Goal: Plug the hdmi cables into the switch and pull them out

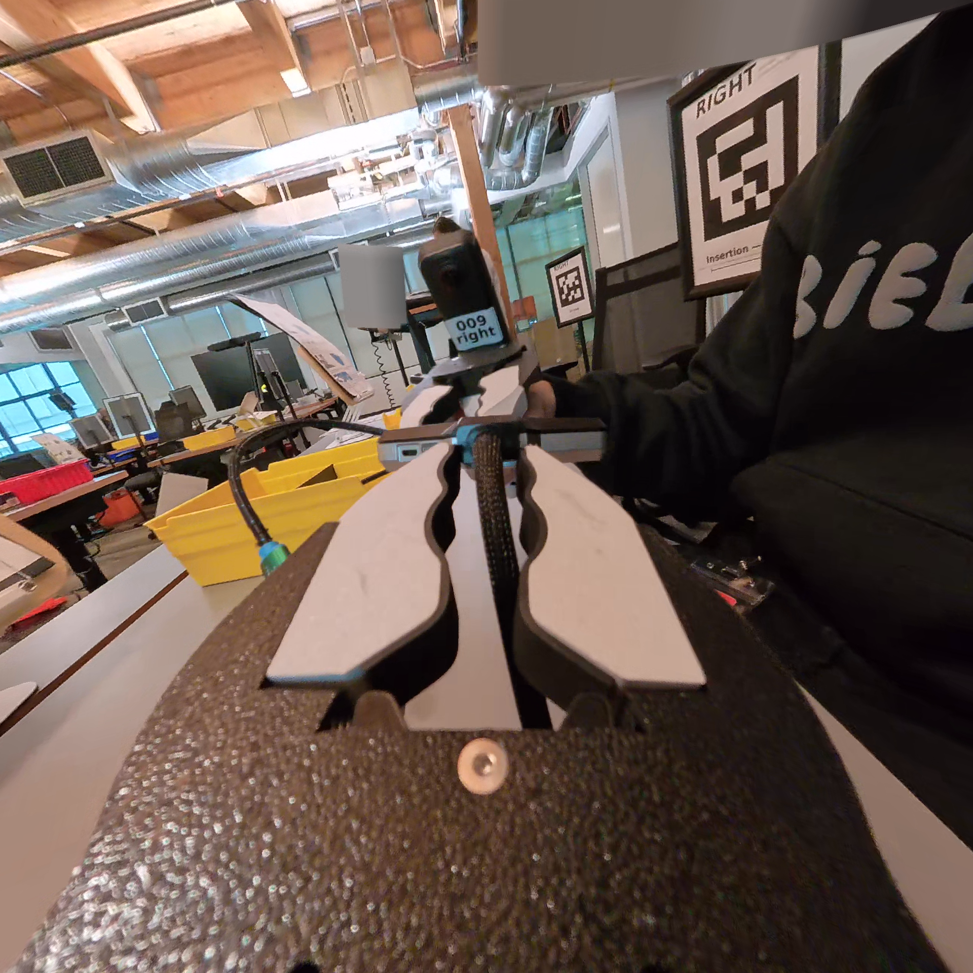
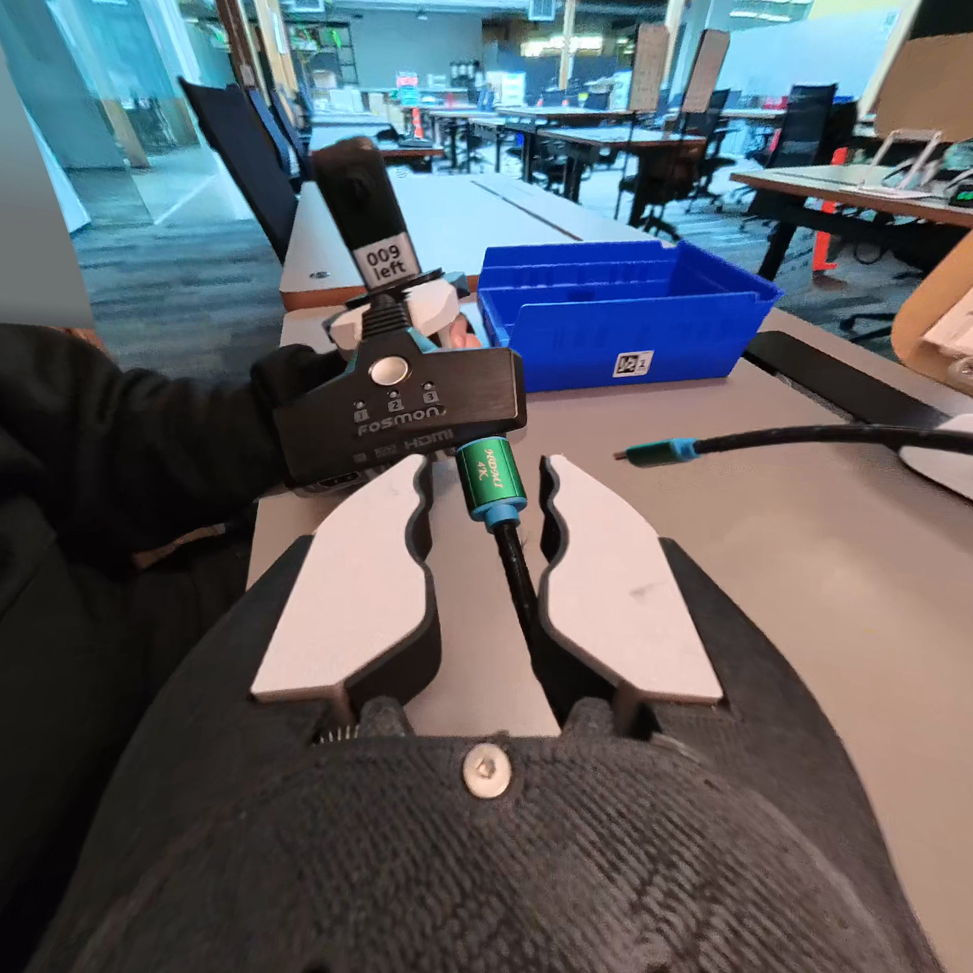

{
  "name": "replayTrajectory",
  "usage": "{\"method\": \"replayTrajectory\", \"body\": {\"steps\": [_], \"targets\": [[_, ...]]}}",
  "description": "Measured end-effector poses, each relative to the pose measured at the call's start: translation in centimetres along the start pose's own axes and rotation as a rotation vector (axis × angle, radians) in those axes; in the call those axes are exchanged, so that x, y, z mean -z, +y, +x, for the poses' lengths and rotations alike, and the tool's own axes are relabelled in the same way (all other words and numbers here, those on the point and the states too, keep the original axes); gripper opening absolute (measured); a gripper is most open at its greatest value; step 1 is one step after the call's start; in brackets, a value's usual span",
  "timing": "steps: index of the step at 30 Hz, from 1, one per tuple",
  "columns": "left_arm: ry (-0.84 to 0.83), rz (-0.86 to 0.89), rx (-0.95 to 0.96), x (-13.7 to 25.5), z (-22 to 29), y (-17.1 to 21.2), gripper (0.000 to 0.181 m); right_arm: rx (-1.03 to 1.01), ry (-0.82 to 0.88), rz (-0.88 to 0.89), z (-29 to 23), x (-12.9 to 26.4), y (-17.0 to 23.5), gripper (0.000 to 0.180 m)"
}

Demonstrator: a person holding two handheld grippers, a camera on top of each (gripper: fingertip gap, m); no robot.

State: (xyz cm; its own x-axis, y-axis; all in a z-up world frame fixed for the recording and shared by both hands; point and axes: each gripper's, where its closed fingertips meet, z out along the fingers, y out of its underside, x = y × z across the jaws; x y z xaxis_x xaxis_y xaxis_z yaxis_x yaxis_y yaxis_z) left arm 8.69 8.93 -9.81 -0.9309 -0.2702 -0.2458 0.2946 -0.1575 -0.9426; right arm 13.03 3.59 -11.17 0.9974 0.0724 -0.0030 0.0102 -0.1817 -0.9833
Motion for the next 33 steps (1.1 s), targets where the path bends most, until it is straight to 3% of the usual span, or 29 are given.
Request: {"method": "replayTrajectory", "body": {"steps": [3,17,22,25,26,28,33], "targets": [[0.016,0.011,0.01,-0.3,0.2,0.1,0.021,0.027,-0.035,-0.054,-0.4,-0.4,1.2,0.034],[0.015,-0.027,0.047,-0.9,0.1,1.3,0.021,-0.024,-0.058,0.037,0.4,1.2,1.2,0.02],[-0.003,-0.034,0.049,-1.1,-0.2,1.5,0.021,0.032,0.005,-0.042,1.4,1.4,2.2,0.034],[-0.085,-0.055,0.04,-0.9,-1.4,1.8,0.02,0.041,0.128,-0.007,2.6,2.5,0.4,0.062],[-0.127,-0.056,0.03,-0.7,-1.9,1.7,0.02,0.029,0.18,0.023,3.1,3.2,-0.7,0.061],[-0.205,-0.063,0.007,-0.3,-3.0,1.6,0.02,-0.088,0.178,0.085,2.8,4.0,-2.0,0.058],[-0.273,-0.04,-0.06,0.0,-3.6,0.5,0.02,-0.698,-0.151,0.233,1.7,1.6,-0.9,0.071]]}}
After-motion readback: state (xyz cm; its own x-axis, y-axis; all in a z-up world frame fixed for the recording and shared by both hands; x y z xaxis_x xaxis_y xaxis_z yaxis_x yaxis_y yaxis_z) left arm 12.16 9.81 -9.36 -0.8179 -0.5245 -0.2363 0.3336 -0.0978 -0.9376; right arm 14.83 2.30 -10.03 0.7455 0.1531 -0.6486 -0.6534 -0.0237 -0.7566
